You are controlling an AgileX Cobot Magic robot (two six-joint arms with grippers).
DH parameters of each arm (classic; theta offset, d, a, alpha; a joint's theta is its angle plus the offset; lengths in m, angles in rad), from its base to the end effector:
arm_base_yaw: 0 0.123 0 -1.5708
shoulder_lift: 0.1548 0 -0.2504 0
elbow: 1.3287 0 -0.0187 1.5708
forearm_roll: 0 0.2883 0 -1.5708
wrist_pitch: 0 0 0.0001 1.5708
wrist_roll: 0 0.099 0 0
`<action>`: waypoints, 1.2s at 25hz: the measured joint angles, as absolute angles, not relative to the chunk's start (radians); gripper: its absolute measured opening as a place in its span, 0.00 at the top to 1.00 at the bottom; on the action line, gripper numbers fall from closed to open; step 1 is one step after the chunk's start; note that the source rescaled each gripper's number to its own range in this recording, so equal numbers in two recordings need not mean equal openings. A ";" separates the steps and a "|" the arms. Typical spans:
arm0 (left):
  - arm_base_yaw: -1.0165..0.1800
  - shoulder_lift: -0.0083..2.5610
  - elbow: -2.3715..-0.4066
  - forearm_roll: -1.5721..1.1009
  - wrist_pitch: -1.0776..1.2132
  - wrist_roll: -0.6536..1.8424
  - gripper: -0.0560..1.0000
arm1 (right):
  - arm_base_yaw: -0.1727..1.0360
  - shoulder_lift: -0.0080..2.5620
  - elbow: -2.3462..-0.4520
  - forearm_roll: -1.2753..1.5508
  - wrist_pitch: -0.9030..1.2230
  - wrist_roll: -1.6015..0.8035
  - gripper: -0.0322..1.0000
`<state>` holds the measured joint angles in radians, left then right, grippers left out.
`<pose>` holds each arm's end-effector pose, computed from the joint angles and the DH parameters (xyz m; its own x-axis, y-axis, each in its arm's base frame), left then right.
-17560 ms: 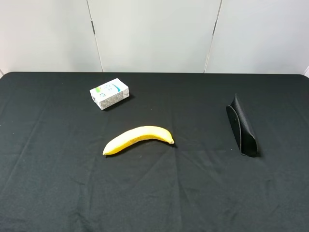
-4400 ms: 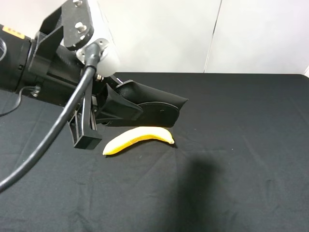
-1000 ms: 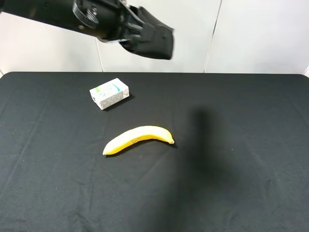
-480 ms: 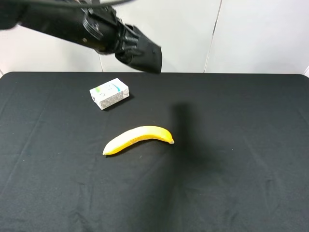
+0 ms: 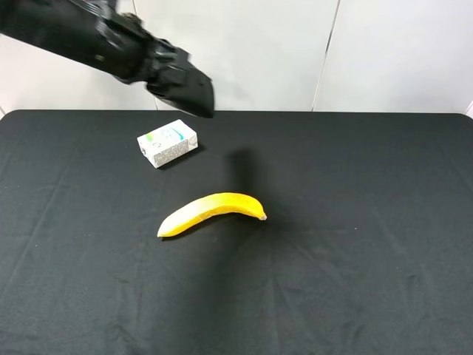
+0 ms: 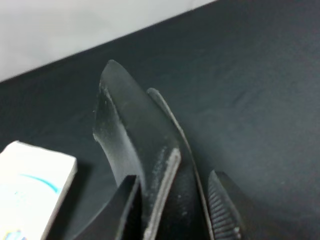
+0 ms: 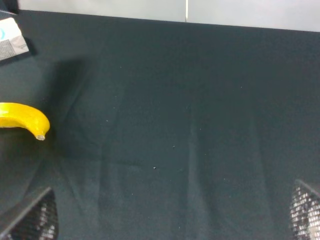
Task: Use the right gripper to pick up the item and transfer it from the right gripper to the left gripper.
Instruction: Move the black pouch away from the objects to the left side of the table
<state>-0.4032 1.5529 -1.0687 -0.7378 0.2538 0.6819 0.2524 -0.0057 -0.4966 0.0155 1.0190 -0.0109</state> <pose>0.3508 -0.1679 0.2228 -0.5292 0.1832 -0.8285 0.4955 0.8594 -0.1265 0.0690 0.0191 0.2947 -0.4024 -0.1066 -0.9092 -0.2624 0.9649 0.0030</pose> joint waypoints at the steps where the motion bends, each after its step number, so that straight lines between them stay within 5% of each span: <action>1: -0.381 1.539 -1.064 -0.738 0.280 0.682 0.95 | 0.252 -0.006 -0.497 0.015 1.019 -0.011 0.00; 17: -0.161 1.132 -0.642 -0.735 0.340 0.686 0.95 | 0.252 -0.006 -0.497 0.016 1.018 -0.011 0.00; 30: -0.157 1.009 -0.362 -0.734 -0.037 0.681 0.95 | 0.252 -0.006 -0.497 0.016 1.018 -0.011 0.00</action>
<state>-0.1573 1.0094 -0.3618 -0.7339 -0.0368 0.6806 0.2524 -0.0057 -0.4966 0.0158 1.0178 -0.0109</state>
